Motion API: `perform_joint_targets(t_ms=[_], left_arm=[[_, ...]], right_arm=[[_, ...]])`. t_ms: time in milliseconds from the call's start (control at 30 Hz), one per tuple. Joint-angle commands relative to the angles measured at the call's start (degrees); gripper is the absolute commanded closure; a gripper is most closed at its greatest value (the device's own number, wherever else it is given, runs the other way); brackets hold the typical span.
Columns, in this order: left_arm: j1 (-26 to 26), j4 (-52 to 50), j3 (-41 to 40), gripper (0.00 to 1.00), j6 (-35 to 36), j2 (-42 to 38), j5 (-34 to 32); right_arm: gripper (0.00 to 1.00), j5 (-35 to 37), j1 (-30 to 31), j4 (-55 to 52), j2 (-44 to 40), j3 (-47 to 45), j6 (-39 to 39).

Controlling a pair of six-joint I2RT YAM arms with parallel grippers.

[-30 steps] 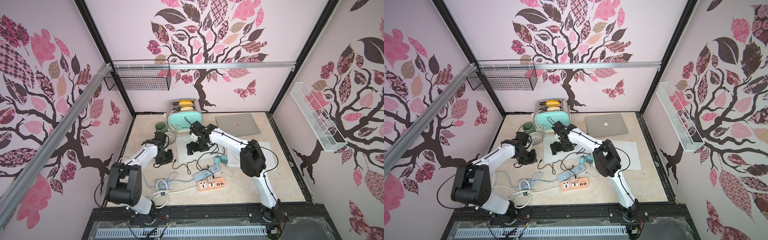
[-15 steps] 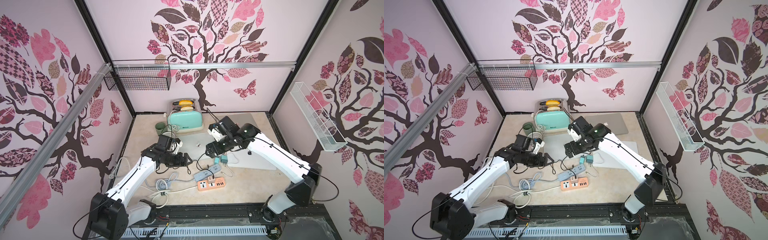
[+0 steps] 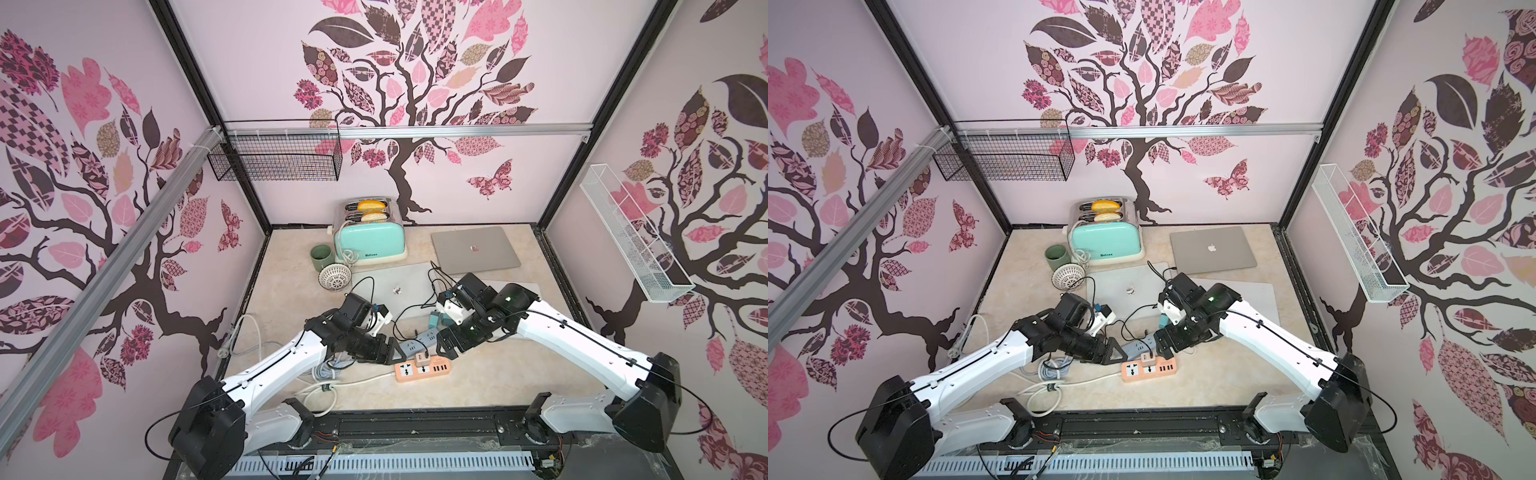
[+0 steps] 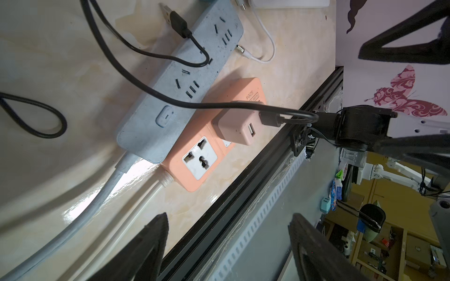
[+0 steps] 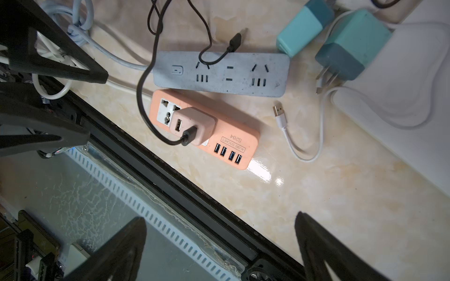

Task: Unplug the laptop charger
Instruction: Remove the charging cable from the plug.

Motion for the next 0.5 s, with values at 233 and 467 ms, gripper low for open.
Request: perform_joint_targets(t_ms=[233, 467], left_arm=[[-1.5, 9.5, 2.1, 0.29, -2.8, 8.0, -1.5], [-1.7, 10.8, 3.0, 0.33, -2.0, 11.7, -0.1]], right_arm=[[0.09, -5.1, 0.5, 11.0, 4.9, -2.1, -2.7], [0.21, -5.0, 2.0, 12.9, 5.0, -4.9, -2.9]])
